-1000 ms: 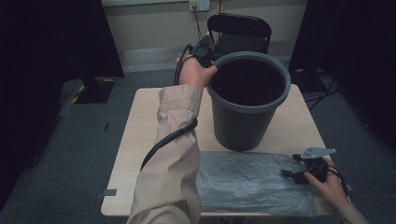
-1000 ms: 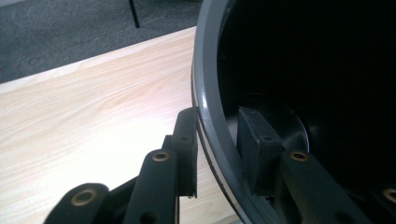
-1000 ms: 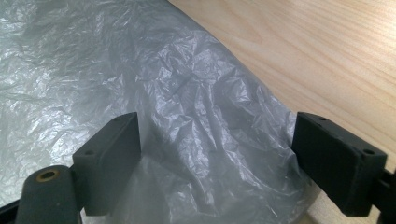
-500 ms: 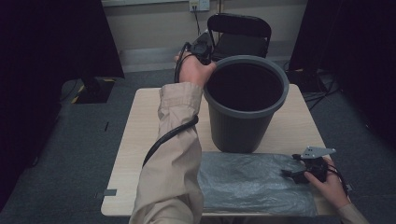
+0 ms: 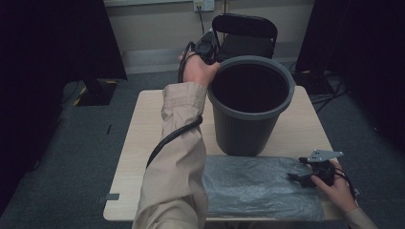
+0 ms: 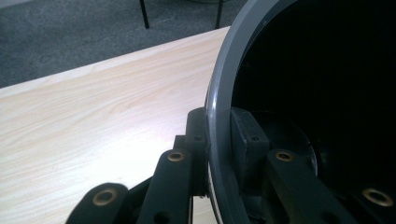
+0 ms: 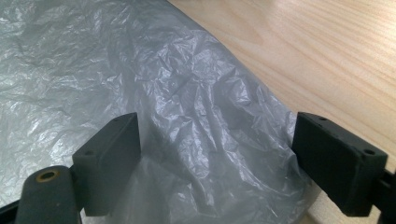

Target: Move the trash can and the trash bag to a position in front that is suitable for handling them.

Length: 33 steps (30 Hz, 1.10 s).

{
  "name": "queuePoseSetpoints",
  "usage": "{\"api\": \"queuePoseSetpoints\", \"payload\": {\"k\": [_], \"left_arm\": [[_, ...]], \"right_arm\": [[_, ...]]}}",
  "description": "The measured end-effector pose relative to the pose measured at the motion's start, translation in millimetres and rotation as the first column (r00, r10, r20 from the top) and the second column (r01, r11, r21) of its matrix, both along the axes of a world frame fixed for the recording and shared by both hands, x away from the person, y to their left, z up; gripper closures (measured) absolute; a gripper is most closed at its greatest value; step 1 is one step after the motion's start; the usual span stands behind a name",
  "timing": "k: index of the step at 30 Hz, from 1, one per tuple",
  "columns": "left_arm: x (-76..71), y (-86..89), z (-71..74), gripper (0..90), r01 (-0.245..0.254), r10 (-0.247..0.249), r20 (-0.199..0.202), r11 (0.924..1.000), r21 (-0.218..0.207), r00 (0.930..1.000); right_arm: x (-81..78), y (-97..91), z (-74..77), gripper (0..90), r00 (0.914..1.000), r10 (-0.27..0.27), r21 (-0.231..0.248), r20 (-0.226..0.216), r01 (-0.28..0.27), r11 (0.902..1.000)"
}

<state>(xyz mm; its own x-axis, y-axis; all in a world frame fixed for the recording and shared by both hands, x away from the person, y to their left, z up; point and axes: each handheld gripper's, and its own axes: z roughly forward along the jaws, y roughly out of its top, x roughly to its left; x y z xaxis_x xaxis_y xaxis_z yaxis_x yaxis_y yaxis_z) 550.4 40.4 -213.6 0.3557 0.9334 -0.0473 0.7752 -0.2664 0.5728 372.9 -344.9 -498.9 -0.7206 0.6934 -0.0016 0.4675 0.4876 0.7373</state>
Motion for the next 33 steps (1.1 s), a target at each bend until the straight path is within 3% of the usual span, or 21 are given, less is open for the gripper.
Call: {"api": "queuePoseSetpoints", "payload": {"k": [13, 17, 21, 24, 33], "left_arm": [[0.9, 0.6, 8.1, 78.7, -0.01, 0.01, -0.02, 0.9999, 0.014, 0.9997], [0.6, 2.4, 11.9, 79.0, -0.015, 0.015, -0.022, 0.9998, -0.015, 0.9997], [-0.6, 4.0, 19.1, 79.2, -0.01, 0.01, -0.026, 0.9999, -0.01, 0.9996], [-1.5, 7.2, 22.8, 79.3, -0.017, 0.015, -0.042, 0.999, -0.042, 0.999], [1.6, 10.4, 19.4, 79.4, -0.028, 0.024, -0.061, 0.9968, -0.075, 0.9979]], "right_arm": [[0.2, -0.1, 0.0, 14.9, 1.0, 0.003, -0.001, -0.001, -0.003, 1.0], [-0.2, 0.0, 0.3, 14.9, 1.0, 0.001, -0.001, -0.009, -0.001, 1.0], [-0.3, 0.1, 0.4, 14.9, 0.9999, 0.0, 0.0, -0.011, 0.0, 1.0], [-0.2, 0.1, 0.4, 14.9, 0.9999, -0.001, 0.0, -0.011, 0.001, 1.0], [0.4, 0.5, 0.1, 14.9, 1.0, -0.002, 0.004, -0.007, 0.002, 1.0]]}}
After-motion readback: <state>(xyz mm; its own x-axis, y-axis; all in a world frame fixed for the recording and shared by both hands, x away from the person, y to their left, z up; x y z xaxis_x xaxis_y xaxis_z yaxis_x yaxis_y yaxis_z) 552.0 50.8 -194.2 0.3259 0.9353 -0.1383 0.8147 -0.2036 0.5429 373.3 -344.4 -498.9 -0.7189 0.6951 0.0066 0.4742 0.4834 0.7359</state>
